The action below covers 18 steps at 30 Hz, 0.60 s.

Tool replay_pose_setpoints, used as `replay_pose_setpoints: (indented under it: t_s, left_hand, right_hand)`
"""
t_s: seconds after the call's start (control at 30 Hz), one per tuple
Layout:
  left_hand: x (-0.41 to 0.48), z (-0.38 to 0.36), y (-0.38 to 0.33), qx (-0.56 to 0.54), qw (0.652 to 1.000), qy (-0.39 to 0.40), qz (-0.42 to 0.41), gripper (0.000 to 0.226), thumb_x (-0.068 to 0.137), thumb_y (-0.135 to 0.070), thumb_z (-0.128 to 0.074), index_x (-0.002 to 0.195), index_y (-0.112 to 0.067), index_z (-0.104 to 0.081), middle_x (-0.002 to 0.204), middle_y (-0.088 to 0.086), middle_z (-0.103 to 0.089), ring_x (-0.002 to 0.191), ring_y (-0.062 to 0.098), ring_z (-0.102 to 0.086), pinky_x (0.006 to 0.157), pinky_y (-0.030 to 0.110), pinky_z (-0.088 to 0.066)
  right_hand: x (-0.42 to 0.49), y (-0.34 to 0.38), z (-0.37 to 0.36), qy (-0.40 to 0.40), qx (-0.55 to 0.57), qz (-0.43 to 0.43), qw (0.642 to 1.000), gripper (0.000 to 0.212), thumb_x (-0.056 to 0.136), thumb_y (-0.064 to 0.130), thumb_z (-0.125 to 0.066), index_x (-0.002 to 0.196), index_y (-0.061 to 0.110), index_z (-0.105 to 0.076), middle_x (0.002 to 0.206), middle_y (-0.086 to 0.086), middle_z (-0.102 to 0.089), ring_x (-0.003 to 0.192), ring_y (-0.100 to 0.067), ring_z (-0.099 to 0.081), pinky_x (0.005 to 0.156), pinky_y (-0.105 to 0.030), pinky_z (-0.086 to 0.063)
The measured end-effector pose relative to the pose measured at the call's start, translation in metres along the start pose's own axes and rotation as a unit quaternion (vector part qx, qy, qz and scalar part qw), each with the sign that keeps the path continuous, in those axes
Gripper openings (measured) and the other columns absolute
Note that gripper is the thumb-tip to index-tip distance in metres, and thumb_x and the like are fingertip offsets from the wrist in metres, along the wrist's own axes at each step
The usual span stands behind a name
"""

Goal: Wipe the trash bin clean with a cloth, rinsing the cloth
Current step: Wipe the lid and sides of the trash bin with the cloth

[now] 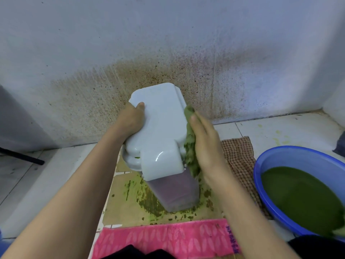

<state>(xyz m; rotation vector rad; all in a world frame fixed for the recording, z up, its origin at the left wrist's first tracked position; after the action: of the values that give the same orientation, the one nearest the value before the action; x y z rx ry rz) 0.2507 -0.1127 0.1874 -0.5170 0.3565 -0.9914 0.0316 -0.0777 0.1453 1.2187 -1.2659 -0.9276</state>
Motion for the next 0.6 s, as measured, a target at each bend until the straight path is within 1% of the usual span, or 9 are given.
replay_pose_setpoints:
  t_s: [0.03,0.1,0.17,0.23,0.33,0.43,0.47,0.53,0.6]
  left_hand:
    - [-0.001,0.0,0.0,-0.001,1.0,0.002,-0.002,0.059,0.107,-0.04,-0.029,0.15,0.0,-0.033,0.153,0.021,-0.038,0.138,0.035,-0.04,0.106,0.036,-0.032]
    - [-0.002,0.002,0.0,-0.006,1.0,0.002,-0.01,0.057,0.107,-0.04,-0.029,0.15,-0.002,-0.034,0.154,0.019,-0.038,0.139,0.034,-0.039,0.106,0.035,-0.031]
    - [0.0,0.006,0.0,0.004,1.0,0.006,-0.013,0.058,0.107,-0.04,-0.03,0.149,-0.002,-0.036,0.154,0.019,-0.039,0.139,0.033,-0.04,0.105,0.034,-0.031]
    - [0.003,0.012,0.0,0.015,1.0,0.011,-0.009,0.06,0.107,-0.042,-0.029,0.148,0.0,-0.038,0.152,0.02,-0.04,0.137,0.034,-0.041,0.103,0.034,-0.032]
    - [0.006,0.014,0.0,0.028,0.999,0.016,-0.008,0.061,0.107,-0.043,-0.027,0.15,0.001,-0.035,0.155,0.021,-0.036,0.14,0.035,-0.037,0.108,0.036,-0.03]
    - [0.004,0.012,0.005,0.028,0.999,0.005,-0.015,0.059,0.107,-0.041,-0.028,0.15,-0.002,-0.037,0.155,0.02,-0.037,0.14,0.034,-0.038,0.109,0.037,-0.029]
    - [0.003,0.012,0.006,0.026,1.0,0.001,-0.016,0.058,0.107,-0.041,-0.028,0.15,-0.003,-0.038,0.154,0.019,-0.039,0.14,0.034,-0.038,0.109,0.037,-0.029]
    - [0.003,0.012,0.008,0.026,1.0,0.002,-0.012,0.059,0.106,-0.042,-0.028,0.149,-0.003,-0.038,0.154,0.019,-0.039,0.14,0.034,-0.038,0.11,0.038,-0.028]
    - [0.002,0.011,0.006,0.027,1.0,0.003,-0.012,0.06,0.107,-0.042,-0.028,0.151,-0.002,-0.035,0.156,0.02,-0.036,0.141,0.035,-0.036,0.111,0.038,-0.027]
  right_hand:
    - [-0.02,0.0,-0.001,-0.035,0.029,0.021,0.999,0.044,0.099,0.048,-0.041,0.137,0.03,-0.053,0.146,0.011,-0.047,0.136,-0.003,-0.041,0.115,-0.034,-0.032]
    - [-0.039,0.002,-0.008,-0.067,0.071,0.042,0.994,0.039,0.1,0.042,-0.041,0.138,0.036,-0.048,0.15,0.014,-0.042,0.14,0.001,-0.033,0.118,-0.032,-0.028]
    - [-0.019,0.003,-0.013,-0.063,0.081,0.019,0.995,0.032,0.102,0.032,-0.046,0.133,0.033,-0.055,0.144,0.011,-0.05,0.135,-0.002,-0.042,0.116,-0.035,-0.034]
    - [0.011,0.002,-0.014,-0.046,0.083,-0.018,0.995,0.031,0.101,0.021,-0.05,0.129,0.019,-0.062,0.136,0.006,-0.059,0.127,-0.006,-0.052,0.112,-0.036,-0.04]
    - [0.026,-0.001,-0.011,-0.057,0.147,-0.008,0.987,0.029,0.101,0.017,-0.05,0.124,0.012,-0.067,0.124,0.001,-0.068,0.118,-0.012,-0.061,0.105,-0.034,-0.047]
    - [-0.02,-0.031,-0.014,-0.154,0.202,0.005,0.967,0.025,0.104,0.024,-0.044,0.117,0.029,-0.064,0.113,0.023,-0.069,0.113,0.004,-0.06,0.095,-0.017,-0.047]
    - [-0.041,-0.047,-0.018,-0.176,0.186,0.003,0.967,0.024,0.104,0.027,-0.042,0.117,0.034,-0.061,0.114,0.027,-0.067,0.116,0.007,-0.057,0.097,-0.016,-0.046]
    - [-0.074,-0.081,-0.026,-0.188,0.11,-0.011,0.976,0.027,0.102,0.037,-0.039,0.122,0.049,-0.053,0.132,0.028,-0.054,0.132,0.002,-0.045,0.11,-0.021,-0.037]
    - [-0.088,-0.115,-0.021,-0.19,0.048,-0.071,0.978,0.029,0.101,0.036,-0.039,0.126,0.048,-0.047,0.141,0.024,-0.044,0.139,-0.005,-0.039,0.112,-0.021,-0.032]
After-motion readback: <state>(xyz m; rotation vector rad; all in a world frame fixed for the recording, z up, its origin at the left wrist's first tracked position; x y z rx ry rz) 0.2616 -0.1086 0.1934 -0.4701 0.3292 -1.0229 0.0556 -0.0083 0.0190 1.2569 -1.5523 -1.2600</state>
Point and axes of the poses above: each hand's wrist, its own x-axis towards the middle knuckle, its own z-axis out of the back of the hand, y = z × x, the point moved 6 cm from there along x, towards the middle knuckle
